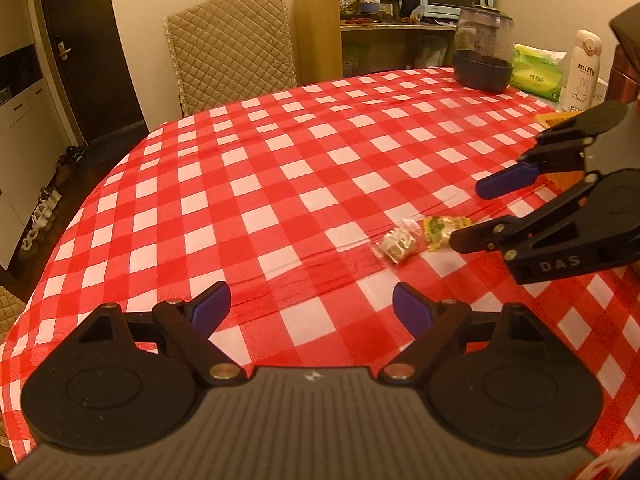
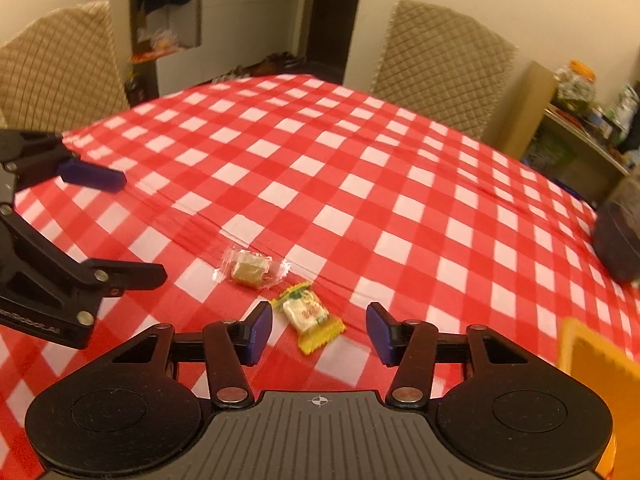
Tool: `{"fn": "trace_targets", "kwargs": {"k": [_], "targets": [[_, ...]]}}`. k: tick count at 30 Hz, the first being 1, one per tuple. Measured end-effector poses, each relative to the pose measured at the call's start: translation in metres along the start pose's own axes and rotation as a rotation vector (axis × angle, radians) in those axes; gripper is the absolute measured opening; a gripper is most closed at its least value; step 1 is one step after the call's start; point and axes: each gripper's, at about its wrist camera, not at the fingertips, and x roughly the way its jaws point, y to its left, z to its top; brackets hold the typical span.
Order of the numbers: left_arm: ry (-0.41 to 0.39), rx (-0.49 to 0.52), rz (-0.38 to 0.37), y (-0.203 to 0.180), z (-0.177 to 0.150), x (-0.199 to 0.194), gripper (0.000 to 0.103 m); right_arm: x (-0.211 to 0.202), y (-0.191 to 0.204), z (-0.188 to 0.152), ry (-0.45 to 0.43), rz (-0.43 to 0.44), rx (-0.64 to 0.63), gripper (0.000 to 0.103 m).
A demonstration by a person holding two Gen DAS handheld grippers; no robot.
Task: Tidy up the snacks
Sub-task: 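Grasp the yellow-green wrapped candy with the right gripper while the left gripper grasps the clear-wrapped candy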
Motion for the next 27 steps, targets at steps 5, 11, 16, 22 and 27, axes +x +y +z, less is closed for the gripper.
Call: {"fn": "trace_targets", "kwargs": {"k": [5, 11, 16, 22, 27], "targets": [[0.000, -0.014, -0.012, 0.003, -0.001, 0.002, 0.087, 0.020, 0.000, 0.004, 0.035, 0.012, -0.054, 0.046], [-0.001, 0.006, -0.040, -0.003, -0.002, 0.005, 0.087, 0.024, -0.006, 0.006, 0.047, 0.053, 0.010, 0.022], [-0.019, 0.073, -0.077, -0.013, 0.006, 0.012, 0.086, 0.001, -0.013, 0.000, 0.040, 0.003, 0.168, 0.022], [-0.036, 0.220, -0.123, -0.032, 0.020, 0.033, 0.070, -0.036, -0.019, -0.017, 0.001, -0.026, 0.315, 0.022], [-0.009, 0.294, -0.157, -0.044, 0.026, 0.051, 0.051, -0.050, -0.021, -0.030, -0.013, -0.028, 0.368, 0.022]]}}
